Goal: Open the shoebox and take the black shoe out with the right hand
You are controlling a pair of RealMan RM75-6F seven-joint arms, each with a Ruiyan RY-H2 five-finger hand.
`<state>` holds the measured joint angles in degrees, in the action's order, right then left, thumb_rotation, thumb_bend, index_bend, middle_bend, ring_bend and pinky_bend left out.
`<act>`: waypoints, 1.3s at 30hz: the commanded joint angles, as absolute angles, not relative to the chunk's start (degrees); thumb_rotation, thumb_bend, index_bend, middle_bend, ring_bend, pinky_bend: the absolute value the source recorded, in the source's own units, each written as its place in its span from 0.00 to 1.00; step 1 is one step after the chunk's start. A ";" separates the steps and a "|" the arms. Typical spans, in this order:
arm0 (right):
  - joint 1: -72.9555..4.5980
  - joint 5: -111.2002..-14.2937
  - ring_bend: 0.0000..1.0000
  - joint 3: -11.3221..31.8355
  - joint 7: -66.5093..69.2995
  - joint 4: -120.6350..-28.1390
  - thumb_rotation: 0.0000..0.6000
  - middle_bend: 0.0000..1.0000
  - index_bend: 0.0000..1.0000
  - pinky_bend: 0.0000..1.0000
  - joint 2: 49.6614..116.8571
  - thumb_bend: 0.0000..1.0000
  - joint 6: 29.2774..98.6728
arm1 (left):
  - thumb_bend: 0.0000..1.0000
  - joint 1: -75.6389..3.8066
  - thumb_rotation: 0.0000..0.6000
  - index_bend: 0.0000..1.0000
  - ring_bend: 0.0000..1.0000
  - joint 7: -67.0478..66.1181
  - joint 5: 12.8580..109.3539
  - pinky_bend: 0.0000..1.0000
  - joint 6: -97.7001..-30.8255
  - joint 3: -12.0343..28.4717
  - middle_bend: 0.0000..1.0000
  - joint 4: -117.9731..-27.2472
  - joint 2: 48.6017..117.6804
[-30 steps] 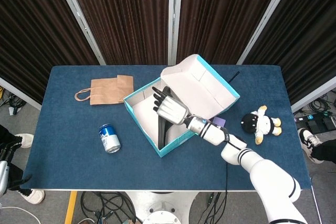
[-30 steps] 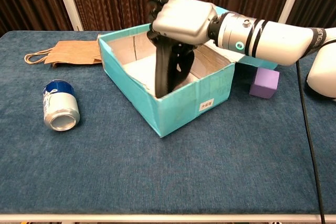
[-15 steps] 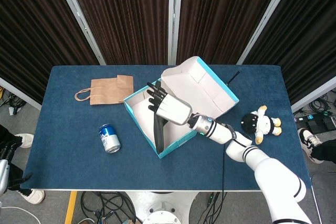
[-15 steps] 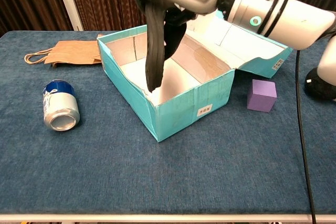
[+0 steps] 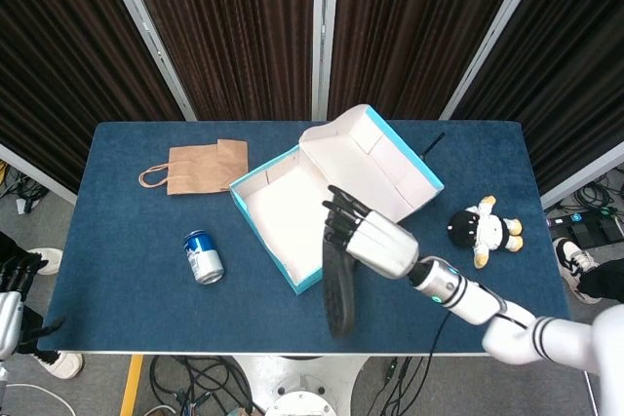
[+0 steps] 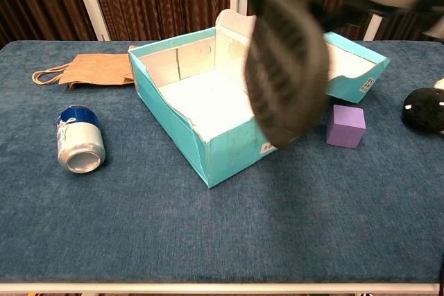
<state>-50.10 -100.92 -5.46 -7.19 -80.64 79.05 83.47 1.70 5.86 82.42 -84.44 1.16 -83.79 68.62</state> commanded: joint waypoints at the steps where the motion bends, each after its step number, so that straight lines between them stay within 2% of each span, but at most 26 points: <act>1: -42.49 -101.60 0.14 -10.56 -13.65 -90.09 1.00 0.43 0.70 0.00 70.86 0.52 84.21 | 0.00 1.67 1.00 0.17 0.01 5.80 82.51 0.05 -84.57 1.19 0.09 -83.86 68.55; 8: -37.34 -101.74 0.11 -12.73 -16.63 -91.79 1.00 0.40 0.66 0.00 69.02 0.52 82.23 | 0.00 1.57 1.00 0.17 0.01 5.76 82.89 0.05 -84.59 0.96 0.09 -84.15 68.57; 15: -37.20 -101.14 0.06 -10.25 -19.14 -85.46 1.00 0.33 0.57 0.00 75.05 0.52 75.82 | 0.00 1.59 1.00 0.17 0.01 5.95 82.97 0.05 -84.78 0.89 0.09 -84.56 68.44; 17: -37.31 -100.82 0.02 -9.62 -19.48 -83.91 1.00 0.27 0.49 0.00 76.93 0.50 73.88 | 0.00 1.75 1.00 0.17 0.01 5.96 82.70 0.05 -84.74 0.81 0.09 -84.51 68.42; 19: -37.13 -100.16 0.00 -8.94 -21.02 -82.49 1.00 0.17 0.34 0.00 78.62 0.42 72.19 | 0.00 1.84 1.00 0.17 0.01 5.92 82.50 0.05 -84.61 0.72 0.09 -84.44 68.46; 22: -36.67 -99.60 0.00 -7.72 -23.63 -80.10 1.00 0.03 0.11 0.00 81.34 0.22 71.06 | 0.00 1.95 1.00 0.17 0.01 6.19 82.46 0.05 -84.53 0.56 0.09 -84.26 68.57; 24: -36.33 -99.18 0.00 -6.89 -25.23 -78.64 1.00 0.00 0.02 0.00 82.86 0.10 70.73 | 0.00 1.99 1.00 0.17 0.01 6.31 82.53 0.05 -84.60 0.52 0.09 -84.13 68.61; 27: -35.81 -98.12 0.00 -5.24 -27.51 -77.13 1.00 0.00 0.00 0.00 84.69 0.01 70.39 | 0.00 2.06 1.00 0.17 0.01 6.45 82.56 0.05 -84.81 0.57 0.09 -83.94 68.70; 32: -34.96 -96.61 0.00 -4.26 -29.59 -78.92 1.00 0.00 0.00 0.00 84.01 0.00 69.45 | 0.00 2.17 1.00 0.17 0.01 6.68 82.48 0.05 -84.84 0.52 0.09 -83.61 68.80; 39: -32.32 -95.85 0.00 -4.43 -29.46 -85.16 1.00 0.00 0.00 0.00 77.90 0.00 71.28 | 0.00 2.11 1.00 0.17 0.01 6.96 82.66 0.05 -84.91 0.56 0.09 -83.28 69.00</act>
